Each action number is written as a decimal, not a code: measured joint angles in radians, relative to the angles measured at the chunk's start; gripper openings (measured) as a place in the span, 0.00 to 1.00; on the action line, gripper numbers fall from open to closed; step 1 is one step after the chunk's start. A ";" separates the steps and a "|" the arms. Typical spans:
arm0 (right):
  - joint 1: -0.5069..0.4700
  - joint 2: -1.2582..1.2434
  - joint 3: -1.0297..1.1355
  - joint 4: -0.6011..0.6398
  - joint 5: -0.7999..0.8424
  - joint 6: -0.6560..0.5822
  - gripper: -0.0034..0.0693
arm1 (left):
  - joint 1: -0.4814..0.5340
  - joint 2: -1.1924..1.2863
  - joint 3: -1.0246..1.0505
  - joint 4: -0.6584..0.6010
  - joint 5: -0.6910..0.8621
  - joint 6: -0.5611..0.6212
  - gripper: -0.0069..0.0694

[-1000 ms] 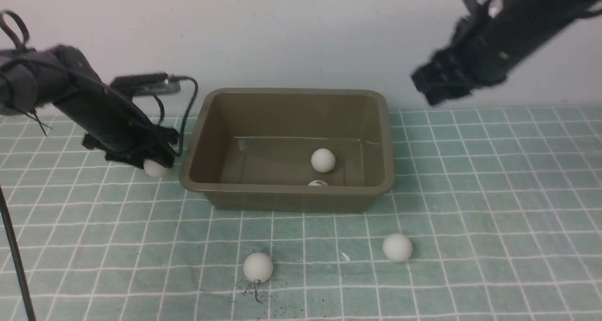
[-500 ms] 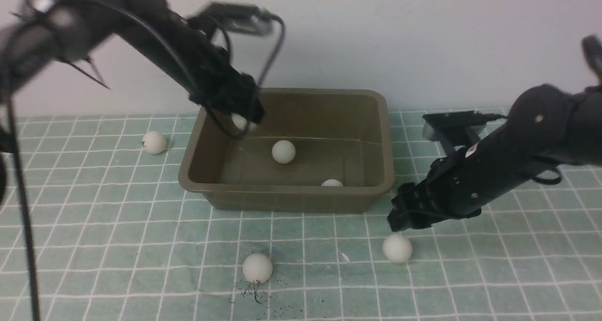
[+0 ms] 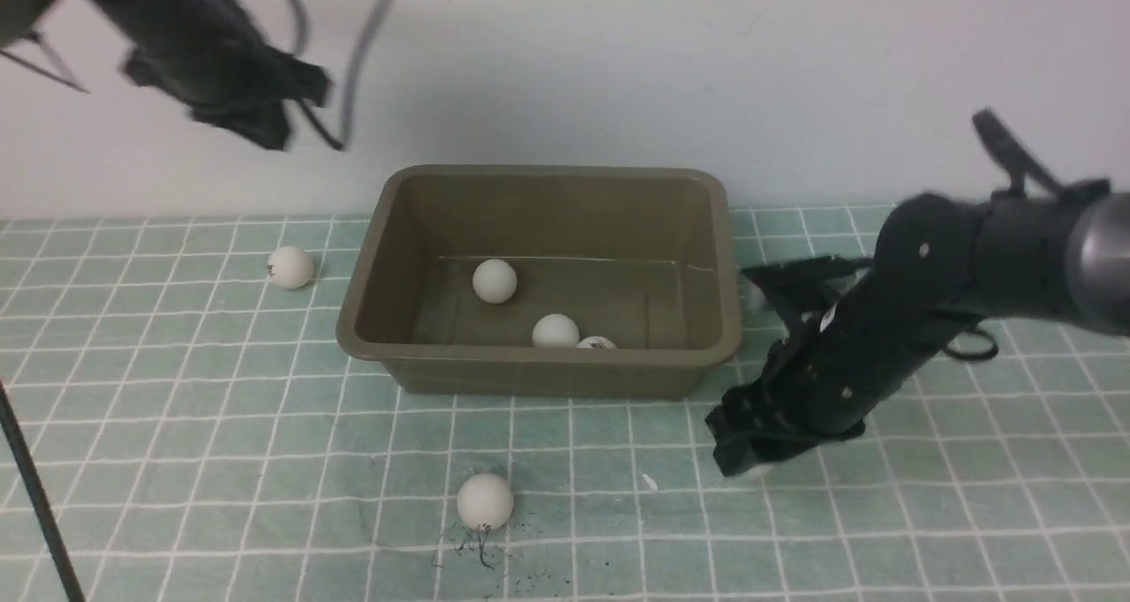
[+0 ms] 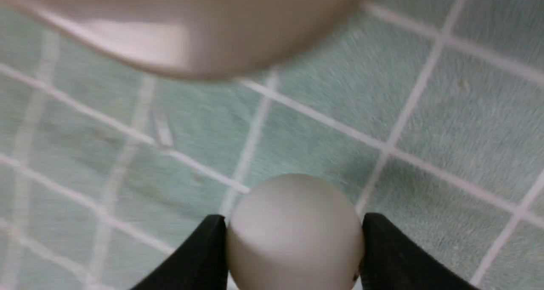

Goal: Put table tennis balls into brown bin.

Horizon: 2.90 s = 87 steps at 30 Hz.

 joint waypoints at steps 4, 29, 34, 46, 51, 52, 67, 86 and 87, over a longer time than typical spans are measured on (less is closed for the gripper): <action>0.027 -0.110 -0.130 0.027 0.007 -0.013 0.55 | 0.090 0.082 -0.001 -0.071 0.002 0.060 0.14; 0.256 -0.027 -0.644 -0.104 0.378 0.079 0.14 | 0.074 0.187 -0.145 -0.179 0.032 0.108 0.54; 0.367 -0.027 -0.470 -0.127 0.225 0.087 0.05 | 0.024 0.066 -0.202 -0.307 0.063 0.227 0.54; 0.384 0.262 -0.335 -0.012 -0.060 0.083 0.66 | -0.160 0.213 -0.177 -0.185 0.054 0.152 0.73; 0.399 0.320 -0.346 -0.011 -0.094 0.082 0.82 | -0.161 0.227 -0.182 -0.168 0.032 0.102 0.87; 0.403 0.320 -0.347 -0.011 -0.094 0.084 0.80 | -0.161 0.227 -0.188 -0.161 0.034 0.093 0.86; 0.275 -0.065 -0.397 -0.396 -0.067 0.221 0.55 | -0.059 -0.224 -0.096 -0.097 0.089 0.031 0.08; 0.166 -0.407 -0.525 -0.593 0.156 0.407 0.17 | -0.191 -1.273 1.058 -0.127 -0.098 -0.032 0.08; 0.166 -0.492 -0.492 -0.593 0.152 0.410 0.12 | -0.191 -1.310 1.086 -0.127 -0.115 -0.033 0.08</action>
